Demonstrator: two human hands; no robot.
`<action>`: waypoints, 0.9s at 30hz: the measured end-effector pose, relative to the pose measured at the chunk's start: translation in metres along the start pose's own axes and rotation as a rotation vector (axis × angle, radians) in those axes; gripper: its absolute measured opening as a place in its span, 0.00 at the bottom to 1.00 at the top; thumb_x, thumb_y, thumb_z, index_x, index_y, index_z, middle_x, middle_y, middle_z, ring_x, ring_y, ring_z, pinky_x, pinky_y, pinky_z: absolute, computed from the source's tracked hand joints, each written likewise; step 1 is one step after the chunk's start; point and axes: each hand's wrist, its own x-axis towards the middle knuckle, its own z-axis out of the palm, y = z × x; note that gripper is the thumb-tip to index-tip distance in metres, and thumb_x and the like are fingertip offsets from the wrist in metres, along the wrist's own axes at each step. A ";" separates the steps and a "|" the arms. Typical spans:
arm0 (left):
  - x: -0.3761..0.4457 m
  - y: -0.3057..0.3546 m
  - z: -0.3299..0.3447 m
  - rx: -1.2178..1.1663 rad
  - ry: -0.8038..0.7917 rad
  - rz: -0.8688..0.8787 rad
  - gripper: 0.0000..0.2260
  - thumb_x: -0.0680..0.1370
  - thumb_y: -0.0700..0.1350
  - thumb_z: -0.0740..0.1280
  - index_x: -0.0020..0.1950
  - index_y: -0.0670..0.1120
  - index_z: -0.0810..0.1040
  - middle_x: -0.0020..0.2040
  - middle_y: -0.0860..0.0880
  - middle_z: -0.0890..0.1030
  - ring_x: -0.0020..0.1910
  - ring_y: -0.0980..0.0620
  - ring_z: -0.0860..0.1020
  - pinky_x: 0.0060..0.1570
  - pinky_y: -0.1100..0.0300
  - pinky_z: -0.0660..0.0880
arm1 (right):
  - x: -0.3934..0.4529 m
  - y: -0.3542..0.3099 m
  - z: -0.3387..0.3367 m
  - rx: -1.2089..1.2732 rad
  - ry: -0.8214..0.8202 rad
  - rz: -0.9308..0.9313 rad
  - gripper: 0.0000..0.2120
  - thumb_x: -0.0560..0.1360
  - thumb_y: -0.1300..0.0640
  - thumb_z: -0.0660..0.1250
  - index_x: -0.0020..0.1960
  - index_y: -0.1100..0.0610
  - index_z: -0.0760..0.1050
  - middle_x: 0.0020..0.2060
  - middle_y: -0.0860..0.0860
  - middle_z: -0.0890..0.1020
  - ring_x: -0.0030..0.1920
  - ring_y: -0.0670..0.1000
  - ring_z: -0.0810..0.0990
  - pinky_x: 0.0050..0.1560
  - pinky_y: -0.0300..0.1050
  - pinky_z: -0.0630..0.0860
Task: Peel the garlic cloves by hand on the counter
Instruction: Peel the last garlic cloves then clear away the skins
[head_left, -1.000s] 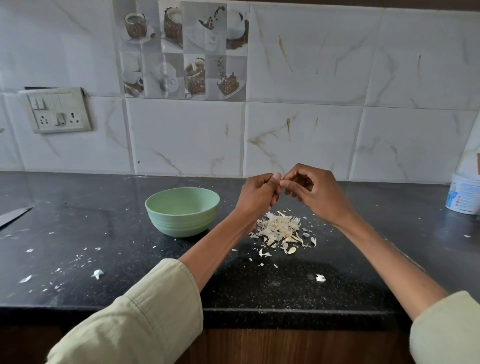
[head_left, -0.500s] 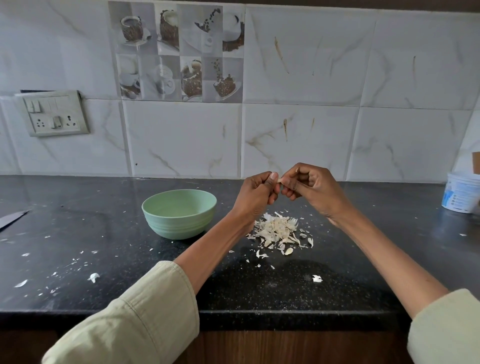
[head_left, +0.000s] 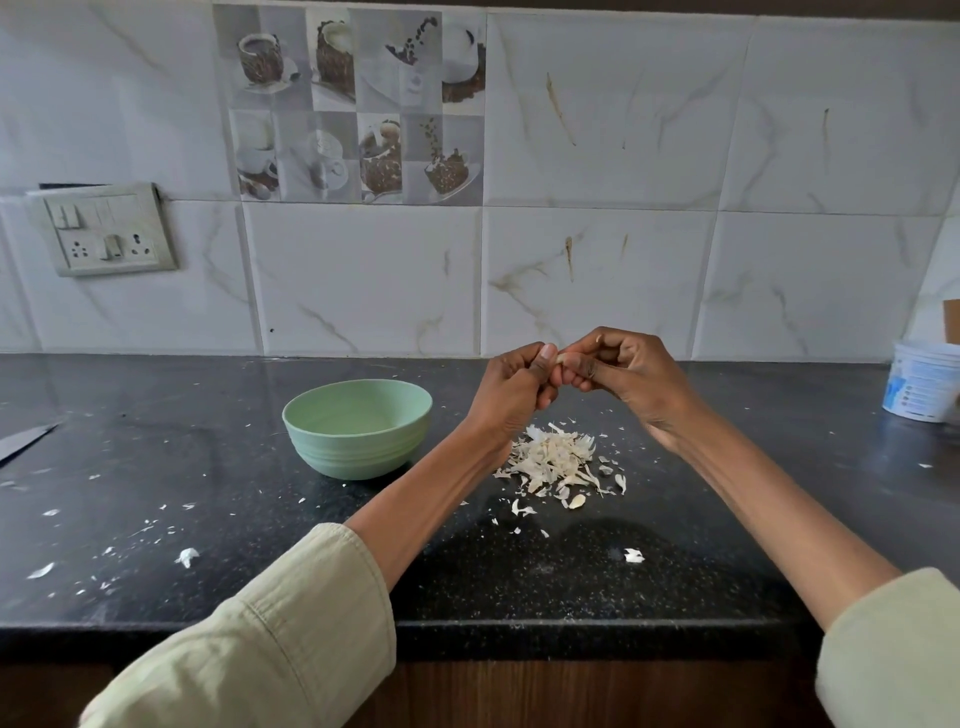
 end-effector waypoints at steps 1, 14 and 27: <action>0.000 0.000 0.000 0.000 -0.003 0.004 0.17 0.88 0.47 0.60 0.41 0.44 0.76 0.33 0.50 0.74 0.29 0.58 0.67 0.43 0.62 0.70 | 0.000 0.000 0.000 0.045 -0.004 0.029 0.09 0.74 0.60 0.77 0.52 0.64 0.84 0.42 0.60 0.87 0.42 0.51 0.83 0.46 0.39 0.81; 0.003 -0.008 0.003 0.005 -0.012 0.047 0.16 0.89 0.45 0.60 0.43 0.45 0.78 0.32 0.49 0.74 0.33 0.55 0.68 0.39 0.61 0.66 | 0.002 0.003 0.001 0.071 0.039 0.085 0.11 0.79 0.59 0.73 0.57 0.66 0.82 0.46 0.63 0.85 0.43 0.52 0.81 0.45 0.40 0.80; 0.007 -0.015 0.000 0.278 0.052 0.136 0.14 0.85 0.51 0.67 0.50 0.40 0.78 0.35 0.50 0.80 0.31 0.55 0.74 0.35 0.61 0.71 | -0.002 0.003 0.008 -0.376 0.045 0.029 0.06 0.84 0.58 0.67 0.53 0.61 0.77 0.36 0.54 0.84 0.35 0.49 0.81 0.37 0.42 0.78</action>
